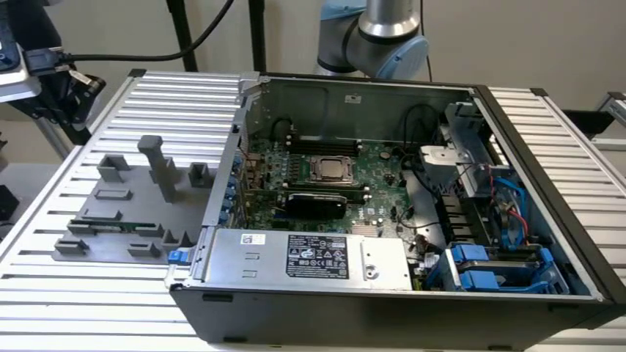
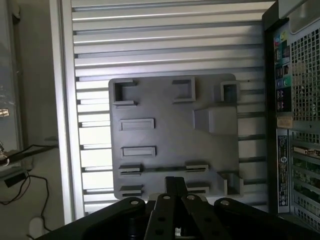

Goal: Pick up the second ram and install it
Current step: 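Reach for the second ram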

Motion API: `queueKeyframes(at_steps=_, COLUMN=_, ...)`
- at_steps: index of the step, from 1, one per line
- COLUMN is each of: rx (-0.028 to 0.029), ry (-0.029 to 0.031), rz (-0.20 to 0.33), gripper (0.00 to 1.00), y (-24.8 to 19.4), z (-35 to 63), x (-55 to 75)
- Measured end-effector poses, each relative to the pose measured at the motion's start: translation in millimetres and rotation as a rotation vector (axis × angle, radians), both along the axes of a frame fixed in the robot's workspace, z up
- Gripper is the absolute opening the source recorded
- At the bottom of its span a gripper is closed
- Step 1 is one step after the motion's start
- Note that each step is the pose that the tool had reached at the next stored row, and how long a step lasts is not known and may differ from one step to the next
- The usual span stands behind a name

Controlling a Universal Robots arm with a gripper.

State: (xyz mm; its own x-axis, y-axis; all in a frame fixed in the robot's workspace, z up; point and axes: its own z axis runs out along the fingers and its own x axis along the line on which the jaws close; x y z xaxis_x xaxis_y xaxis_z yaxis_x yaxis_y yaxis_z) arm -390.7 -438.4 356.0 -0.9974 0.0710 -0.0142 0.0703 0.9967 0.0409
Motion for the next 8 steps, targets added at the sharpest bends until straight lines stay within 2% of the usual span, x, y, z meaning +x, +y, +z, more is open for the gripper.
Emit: queueKeyframes(at_steps=8, rx=0.0000, ry=0.0000, rz=0.000, gripper=0.00, y=0.0, z=0.0, x=0.0)
